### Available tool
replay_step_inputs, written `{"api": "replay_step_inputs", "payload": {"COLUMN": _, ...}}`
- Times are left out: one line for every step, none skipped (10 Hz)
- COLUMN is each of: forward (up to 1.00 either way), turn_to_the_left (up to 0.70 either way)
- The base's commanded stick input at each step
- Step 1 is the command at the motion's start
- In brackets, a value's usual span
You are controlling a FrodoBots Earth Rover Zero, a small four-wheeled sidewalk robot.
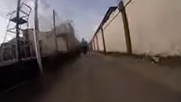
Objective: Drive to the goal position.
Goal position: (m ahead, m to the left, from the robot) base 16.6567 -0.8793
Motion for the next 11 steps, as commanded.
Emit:
{"api": "replay_step_inputs", "payload": {"forward": 1.0, "turn_to_the_left": 0.0}}
{"api": "replay_step_inputs", "payload": {"forward": 1.0, "turn_to_the_left": 0.0}}
{"api": "replay_step_inputs", "payload": {"forward": 1.0, "turn_to_the_left": 0.0}}
{"api": "replay_step_inputs", "payload": {"forward": 1.0, "turn_to_the_left": 0.0}}
{"api": "replay_step_inputs", "payload": {"forward": 1.0, "turn_to_the_left": 0.0}}
{"api": "replay_step_inputs", "payload": {"forward": 1.0, "turn_to_the_left": 0.0}}
{"api": "replay_step_inputs", "payload": {"forward": 1.0, "turn_to_the_left": 0.0}}
{"api": "replay_step_inputs", "payload": {"forward": 1.0, "turn_to_the_left": 0.0}}
{"api": "replay_step_inputs", "payload": {"forward": 1.0, "turn_to_the_left": 0.0}}
{"api": "replay_step_inputs", "payload": {"forward": 1.0, "turn_to_the_left": 0.0}}
{"api": "replay_step_inputs", "payload": {"forward": 1.0, "turn_to_the_left": 0.0}}
